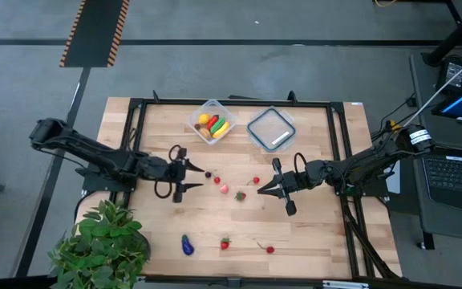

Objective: Pick and placing Produce into tupperware
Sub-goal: Put the black cherry into the transparent container

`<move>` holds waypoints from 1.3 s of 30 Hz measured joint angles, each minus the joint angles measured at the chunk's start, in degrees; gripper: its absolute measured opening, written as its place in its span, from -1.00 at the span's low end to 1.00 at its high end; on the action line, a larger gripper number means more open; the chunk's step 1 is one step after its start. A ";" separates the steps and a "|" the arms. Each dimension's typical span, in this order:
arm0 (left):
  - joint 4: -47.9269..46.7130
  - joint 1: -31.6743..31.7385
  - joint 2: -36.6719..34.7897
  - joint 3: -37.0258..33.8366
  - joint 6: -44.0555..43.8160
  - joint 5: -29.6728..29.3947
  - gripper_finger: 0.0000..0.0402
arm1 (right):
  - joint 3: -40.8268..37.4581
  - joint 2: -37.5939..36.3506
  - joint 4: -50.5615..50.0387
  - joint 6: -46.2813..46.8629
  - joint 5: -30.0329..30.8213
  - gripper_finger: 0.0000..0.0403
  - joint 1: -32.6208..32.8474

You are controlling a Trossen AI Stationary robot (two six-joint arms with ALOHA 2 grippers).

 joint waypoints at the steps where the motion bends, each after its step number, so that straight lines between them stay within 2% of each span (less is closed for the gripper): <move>1: -0.16 0.00 0.81 0.02 0.00 -0.02 0.04 | -0.01 0.00 -0.01 0.08 0.00 -0.88 0.00; 5: -4.98 0.00 3.47 1.33 0.20 -2.35 0.03 | 0.00 0.00 -0.19 0.20 0.00 -0.88 0.00; 12: -16.35 0.00 8.92 8.47 0.20 -4.44 0.03 | 0.00 0.00 -0.57 0.19 0.00 -0.88 0.00; 28: -19.16 0.00 17.69 14.29 -0.04 -4.28 0.00 | 0.00 0.00 -0.90 0.01 0.01 -0.88 -0.01; 39: -19.06 1.27 21.56 15.89 0.20 -5.05 0.05 | 0.00 0.02 -1.09 1.46 0.02 -0.88 -0.02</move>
